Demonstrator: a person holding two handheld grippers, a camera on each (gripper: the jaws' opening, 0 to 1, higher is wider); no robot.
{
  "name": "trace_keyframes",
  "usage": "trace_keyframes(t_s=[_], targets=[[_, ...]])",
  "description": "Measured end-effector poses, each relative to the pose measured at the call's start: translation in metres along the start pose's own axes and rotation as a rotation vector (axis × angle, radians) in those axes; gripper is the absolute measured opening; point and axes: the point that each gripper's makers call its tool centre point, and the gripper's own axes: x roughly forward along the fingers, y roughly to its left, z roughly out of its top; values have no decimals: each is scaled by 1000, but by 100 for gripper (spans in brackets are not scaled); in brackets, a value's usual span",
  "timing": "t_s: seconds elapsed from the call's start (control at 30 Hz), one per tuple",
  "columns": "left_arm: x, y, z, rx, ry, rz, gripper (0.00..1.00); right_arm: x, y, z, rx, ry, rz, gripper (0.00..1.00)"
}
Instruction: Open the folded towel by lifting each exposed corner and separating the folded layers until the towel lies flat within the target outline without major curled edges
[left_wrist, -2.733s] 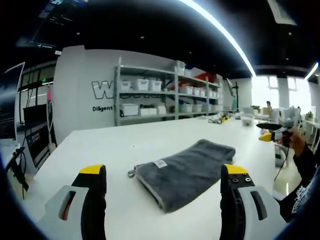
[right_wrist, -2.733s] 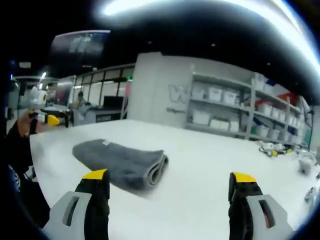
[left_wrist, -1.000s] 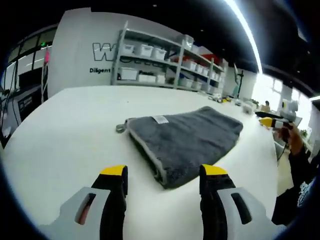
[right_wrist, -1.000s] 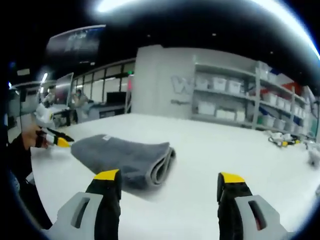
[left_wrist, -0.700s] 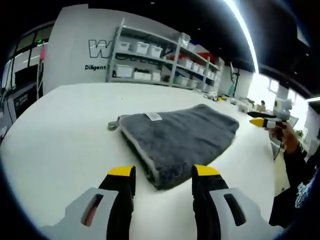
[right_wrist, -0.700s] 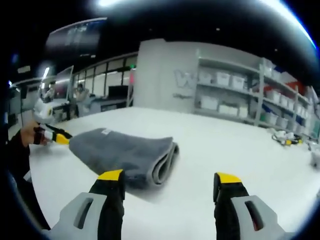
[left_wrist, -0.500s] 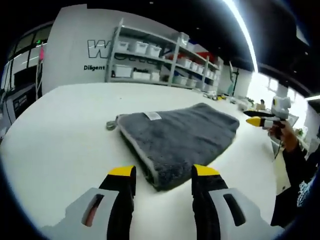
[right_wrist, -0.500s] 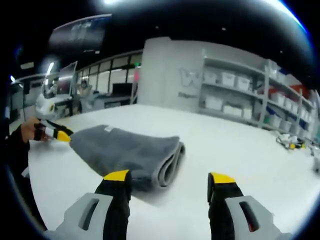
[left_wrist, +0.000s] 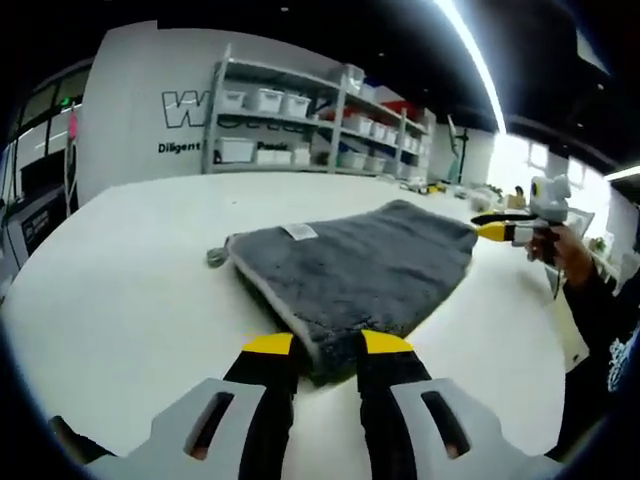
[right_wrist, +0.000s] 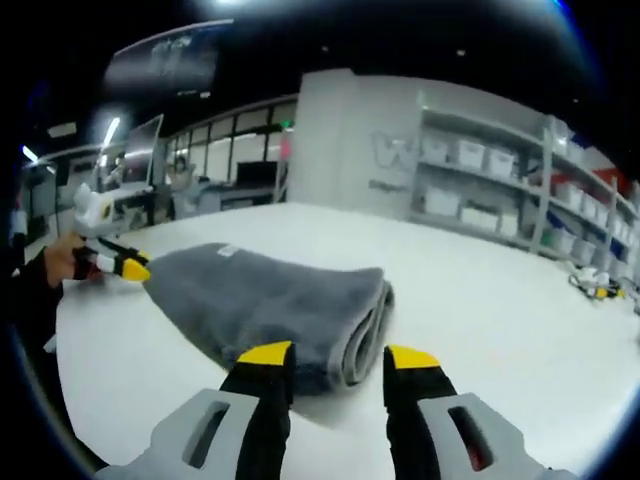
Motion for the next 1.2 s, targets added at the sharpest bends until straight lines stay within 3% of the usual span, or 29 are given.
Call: trace_keyframes(t_s=[0.43,0.63,0.87,0.9,0.97,1.2], targets=[[1,-5,4,5,-60,-56,8,13,-7,-13,-1,53,-8,23],[1,-4,2,12,-51,-50,7,22,-9,-22,-22,80,-2,15],[2,-1,-2,-7,-34,-59,9,27,-15,-31,-11,120,7,17],[3,-1,-1,38,-41,-63,11,28,-16,-32,-12,125,10,18],[1,-4,-2,52,-38,-48,12,29,-17,-35,-14,144,26,18],[0,-11,-3,67,-24,-59,7,34,-11,-34,-53,168,64,5]])
